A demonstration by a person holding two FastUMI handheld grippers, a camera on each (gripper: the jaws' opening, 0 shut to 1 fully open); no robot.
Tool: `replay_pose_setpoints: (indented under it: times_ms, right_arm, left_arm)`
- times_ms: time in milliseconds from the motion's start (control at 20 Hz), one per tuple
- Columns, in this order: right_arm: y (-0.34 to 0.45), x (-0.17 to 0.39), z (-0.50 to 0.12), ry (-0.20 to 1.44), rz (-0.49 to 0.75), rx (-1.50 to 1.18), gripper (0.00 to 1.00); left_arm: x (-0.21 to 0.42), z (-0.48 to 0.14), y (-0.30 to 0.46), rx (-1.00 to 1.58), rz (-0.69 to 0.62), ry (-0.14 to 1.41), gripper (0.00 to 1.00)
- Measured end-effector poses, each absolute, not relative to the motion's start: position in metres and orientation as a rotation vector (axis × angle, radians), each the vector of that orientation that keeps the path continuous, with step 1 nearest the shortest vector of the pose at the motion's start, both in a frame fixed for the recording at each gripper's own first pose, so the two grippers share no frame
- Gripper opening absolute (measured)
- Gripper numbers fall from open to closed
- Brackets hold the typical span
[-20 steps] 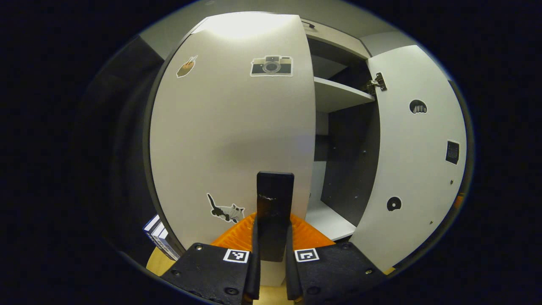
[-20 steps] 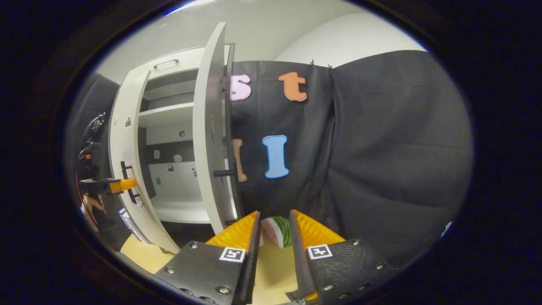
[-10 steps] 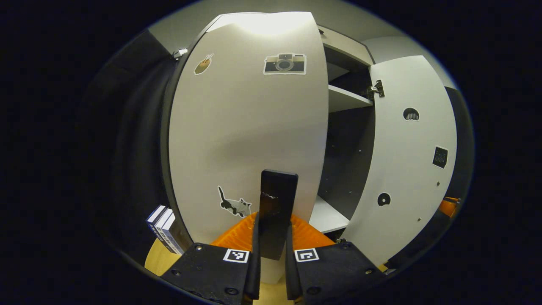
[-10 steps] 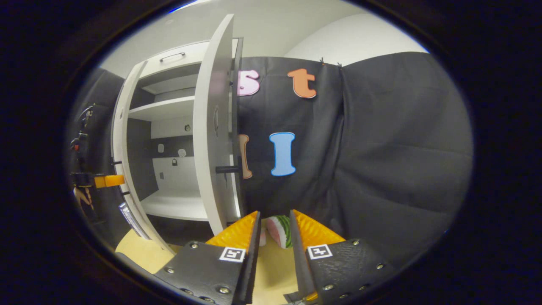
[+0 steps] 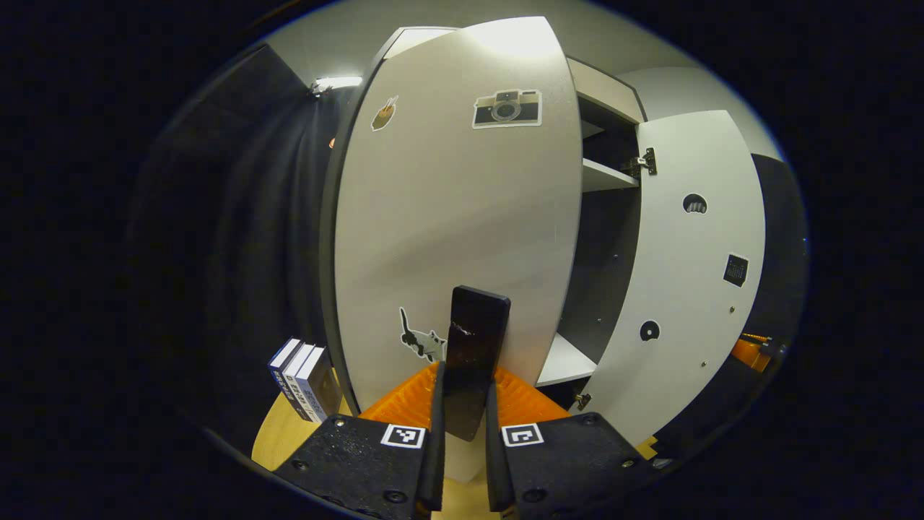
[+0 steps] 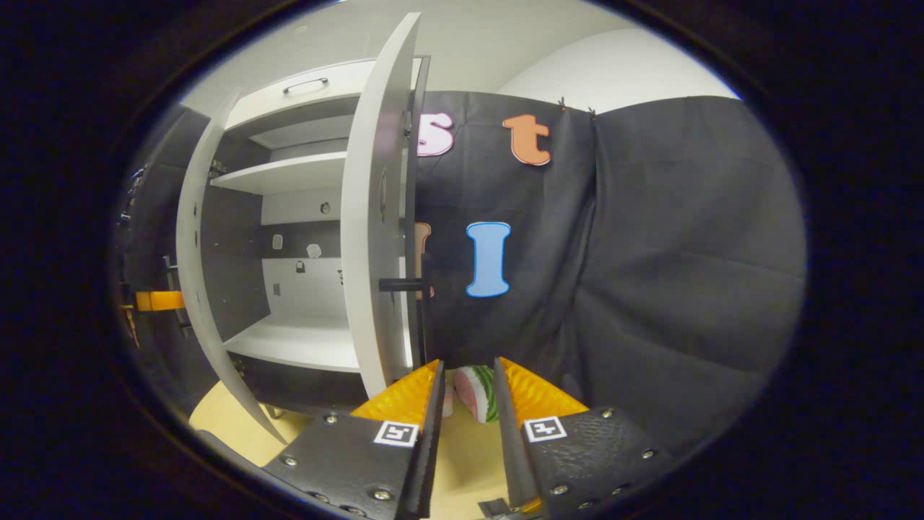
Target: Open the right door of the double-door shoe cabinet with the right hand, and open the left door with the left hand.
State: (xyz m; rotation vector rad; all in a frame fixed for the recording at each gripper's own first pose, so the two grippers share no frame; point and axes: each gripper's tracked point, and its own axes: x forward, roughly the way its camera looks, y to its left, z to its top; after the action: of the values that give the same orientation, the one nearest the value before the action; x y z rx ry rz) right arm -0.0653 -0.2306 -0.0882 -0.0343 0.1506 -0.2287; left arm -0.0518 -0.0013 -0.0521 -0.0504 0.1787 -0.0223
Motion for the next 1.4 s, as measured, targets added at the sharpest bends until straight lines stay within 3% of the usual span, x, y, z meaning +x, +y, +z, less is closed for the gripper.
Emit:
replay_pose_setpoints:
  times_ms: [50,200,250,300,450,500,1150,1200,1250,1400]
  right_arm:
    - [-0.227,-0.066,-0.090,0.152,-0.223,-0.034,0.31]
    - [-0.223,-0.059,-0.092,0.161,-0.210,-0.038,0.30]
    - [-0.218,-0.058,-0.093,0.165,-0.202,-0.036,0.39]
    - [-0.215,-0.055,-0.095,0.168,-0.195,-0.034,0.31]
    - [-0.216,-0.051,-0.100,0.175,-0.201,-0.048,0.31]
    - [-0.217,-0.051,-0.100,0.176,-0.201,-0.055,0.39]
    - [-0.227,-0.038,-0.105,0.184,-0.176,-0.024,0.39]
    - [-0.227,-0.040,-0.105,0.184,-0.174,-0.025,0.31]
    - [-0.228,-0.040,-0.105,0.184,-0.173,-0.027,0.39]
    - [-0.229,-0.041,-0.105,0.184,-0.167,-0.032,0.39]
  left_arm:
    - [-0.055,-0.052,0.002,-0.055,-0.011,0.180,0.24]
    - [-0.068,-0.050,0.013,-0.052,0.037,0.195,0.24]
    - [-0.073,-0.050,0.020,-0.039,0.053,0.200,0.24]
    - [-0.077,-0.050,0.025,-0.027,0.058,0.202,0.22]
    - [-0.080,-0.048,0.030,-0.039,0.072,0.202,0.21]
    - [-0.082,-0.048,0.034,-0.045,0.083,0.200,0.20]
    - [-0.111,-0.040,0.105,-0.006,0.315,0.199,0.02]
    - [-0.112,-0.040,0.105,-0.008,0.312,0.198,0.02]
    - [-0.112,-0.040,0.106,-0.012,0.309,0.193,0.02]
    - [-0.114,-0.040,0.120,-0.008,0.320,0.182,0.05]
